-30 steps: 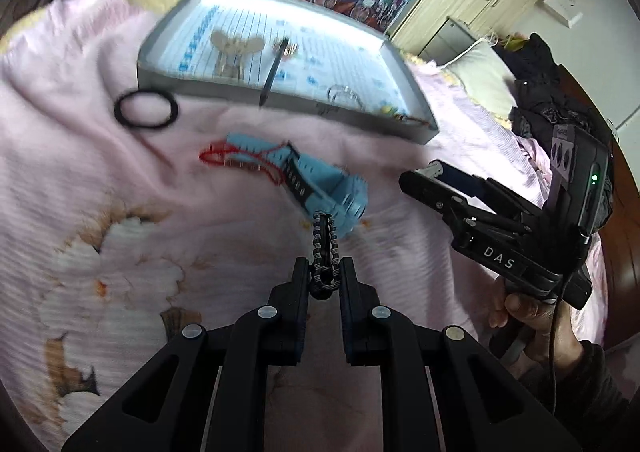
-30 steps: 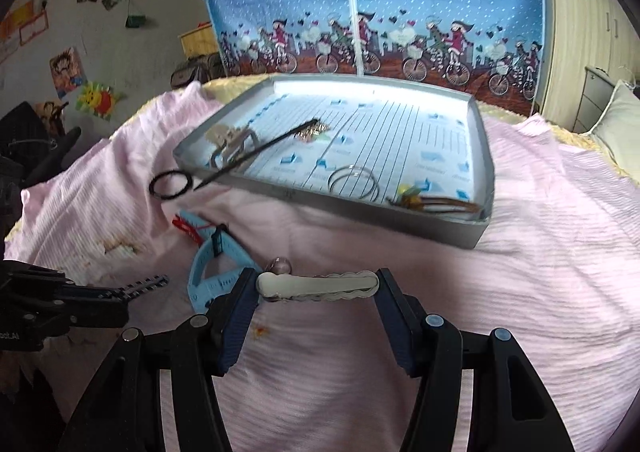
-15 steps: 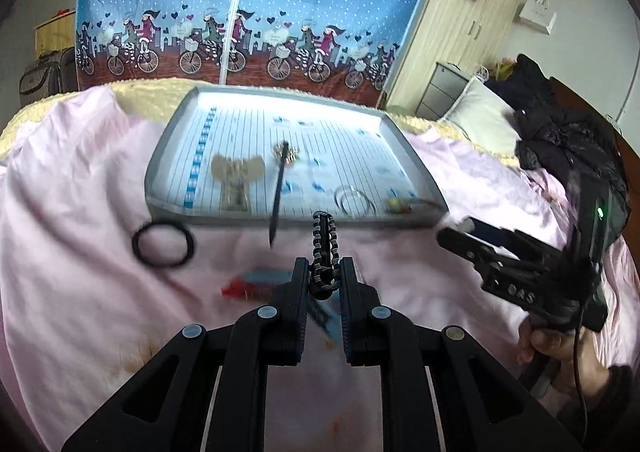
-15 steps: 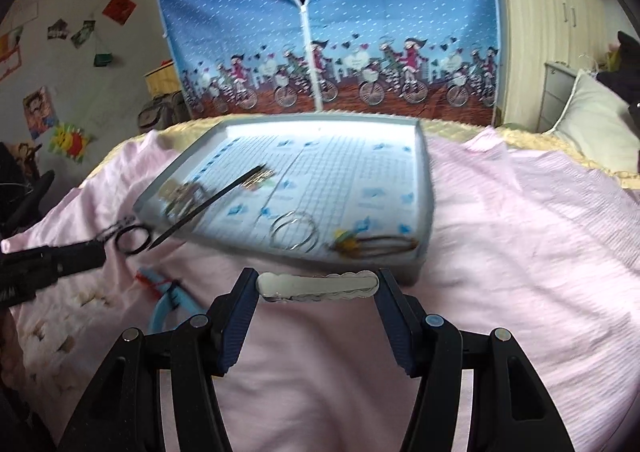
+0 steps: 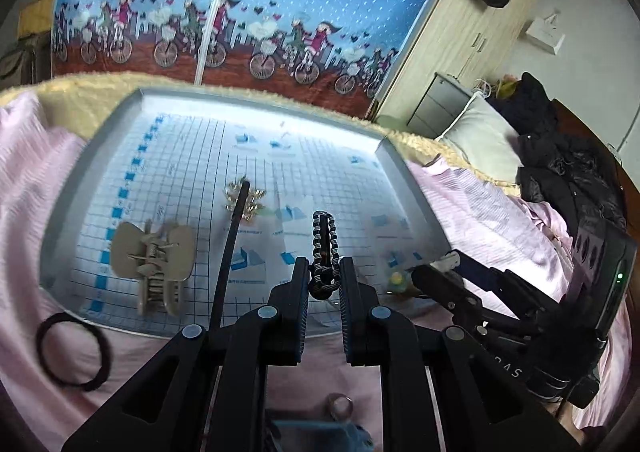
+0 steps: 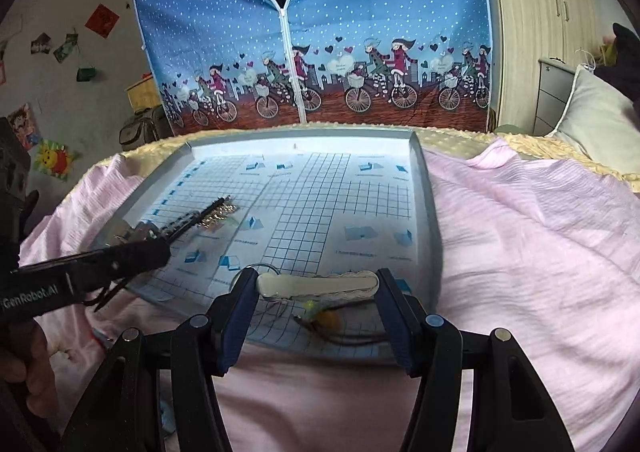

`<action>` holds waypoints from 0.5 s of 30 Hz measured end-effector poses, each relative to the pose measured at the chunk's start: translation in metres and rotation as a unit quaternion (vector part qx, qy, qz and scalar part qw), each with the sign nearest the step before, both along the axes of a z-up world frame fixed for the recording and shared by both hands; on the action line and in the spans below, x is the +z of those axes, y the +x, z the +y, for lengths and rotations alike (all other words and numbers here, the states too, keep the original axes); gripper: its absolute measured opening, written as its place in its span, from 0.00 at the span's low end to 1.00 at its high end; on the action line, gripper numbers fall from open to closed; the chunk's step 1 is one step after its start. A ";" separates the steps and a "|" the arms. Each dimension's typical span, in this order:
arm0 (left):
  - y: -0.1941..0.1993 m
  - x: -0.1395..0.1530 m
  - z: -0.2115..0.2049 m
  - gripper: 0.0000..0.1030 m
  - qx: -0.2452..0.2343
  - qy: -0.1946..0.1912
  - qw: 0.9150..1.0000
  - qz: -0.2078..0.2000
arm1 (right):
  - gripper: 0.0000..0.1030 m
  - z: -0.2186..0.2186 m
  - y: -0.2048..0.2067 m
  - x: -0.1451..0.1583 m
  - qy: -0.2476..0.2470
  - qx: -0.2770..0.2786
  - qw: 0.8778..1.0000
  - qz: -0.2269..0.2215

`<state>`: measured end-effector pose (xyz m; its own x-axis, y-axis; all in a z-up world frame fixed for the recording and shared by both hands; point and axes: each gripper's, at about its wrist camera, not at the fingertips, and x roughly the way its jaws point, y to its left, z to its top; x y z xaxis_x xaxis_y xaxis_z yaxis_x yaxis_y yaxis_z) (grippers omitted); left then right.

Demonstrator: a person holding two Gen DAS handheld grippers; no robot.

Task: Organize jewelry
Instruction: 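Carry the beaded strand into the tray with the left gripper while the right carries the white clip in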

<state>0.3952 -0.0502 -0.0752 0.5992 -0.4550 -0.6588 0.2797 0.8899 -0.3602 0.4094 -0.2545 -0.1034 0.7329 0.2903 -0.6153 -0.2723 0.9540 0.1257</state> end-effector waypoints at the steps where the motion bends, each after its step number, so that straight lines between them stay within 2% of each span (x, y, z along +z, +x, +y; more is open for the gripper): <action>1: 0.005 -0.005 0.001 0.11 0.002 0.001 1.000 0.006 | 0.55 0.001 0.003 -0.003 -0.002 0.001 1.000 0.004; 8: 0.015 -0.025 0.010 0.11 0.010 -0.004 0.999 0.044 | 0.55 0.003 0.007 -0.011 -0.014 0.002 1.000 0.021; 15: 0.013 -0.023 0.012 0.11 0.011 -0.004 0.999 0.050 | 0.56 0.005 0.006 -0.013 -0.021 0.002 0.999 0.028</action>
<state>0.4086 -0.0378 -0.0982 0.5398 -0.4490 -0.7121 0.2229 0.8919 -0.3934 0.4152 -0.2495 -0.1163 0.6958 0.2656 -0.6673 -0.2694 0.9578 0.1003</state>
